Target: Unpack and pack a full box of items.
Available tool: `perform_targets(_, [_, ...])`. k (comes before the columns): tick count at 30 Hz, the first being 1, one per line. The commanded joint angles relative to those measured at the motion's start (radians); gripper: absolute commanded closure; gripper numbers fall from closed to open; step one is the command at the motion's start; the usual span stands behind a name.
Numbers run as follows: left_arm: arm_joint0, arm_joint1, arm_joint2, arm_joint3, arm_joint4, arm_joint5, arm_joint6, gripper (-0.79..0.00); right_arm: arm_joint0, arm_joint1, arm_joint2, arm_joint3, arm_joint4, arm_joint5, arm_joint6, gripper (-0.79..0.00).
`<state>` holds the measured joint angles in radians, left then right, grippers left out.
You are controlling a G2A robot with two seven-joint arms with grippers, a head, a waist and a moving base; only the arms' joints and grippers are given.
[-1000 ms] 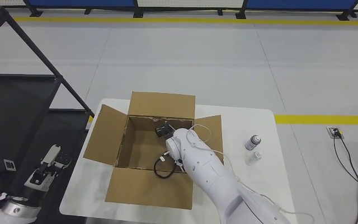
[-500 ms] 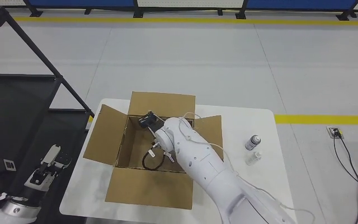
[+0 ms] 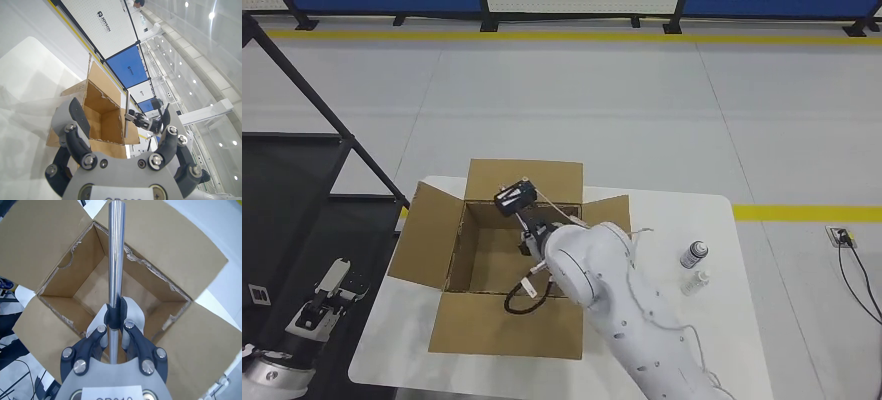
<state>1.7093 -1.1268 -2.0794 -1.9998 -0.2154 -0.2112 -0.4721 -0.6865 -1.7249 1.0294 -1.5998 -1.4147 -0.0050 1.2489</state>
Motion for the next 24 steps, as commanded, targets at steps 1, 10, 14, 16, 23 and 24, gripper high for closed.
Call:
perform_targets(1, [0.0, 0.0, 0.0, 0.0, 0.0, 0.0, 0.0, -0.785, -0.079, 0.013, 0.036, -0.172, -0.064, -0.002, 0.022, 0.0])
perform_targets(10, [0.0, 0.0, 0.0, 0.0, 0.0, 0.0, 0.0, -0.785, -0.286, 0.05, 0.215, -0.526, -0.256, 0.016, 0.135, 0.0])
perform_targets(14, [0.0, 0.0, 0.0, 0.0, 0.0, 0.0, 0.0, -0.785, -0.35, 0.061, 0.33, -0.556, -0.242, 0.001, 0.18, 0.0])
perform_targets(16, [0.0, 0.0, 0.0, 0.0, 0.0, 0.0, 0.0, -0.785, -0.373, 0.066, 0.385, -0.536, -0.214, -0.001, 0.186, 0.0])
perform_targets(23, [0.0, 0.0, 0.0, 0.0, 0.0, 0.0, 0.0, -0.785, -0.37, 0.081, 0.508, -0.324, -0.146, -0.03, 0.216, 0.0])
perform_targets(24, [0.0, 0.0, 0.0, 0.0, 0.0, 0.0, 0.0, -0.785, -0.365, 0.083, 0.519, -0.288, -0.143, -0.032, 0.218, 0.0])
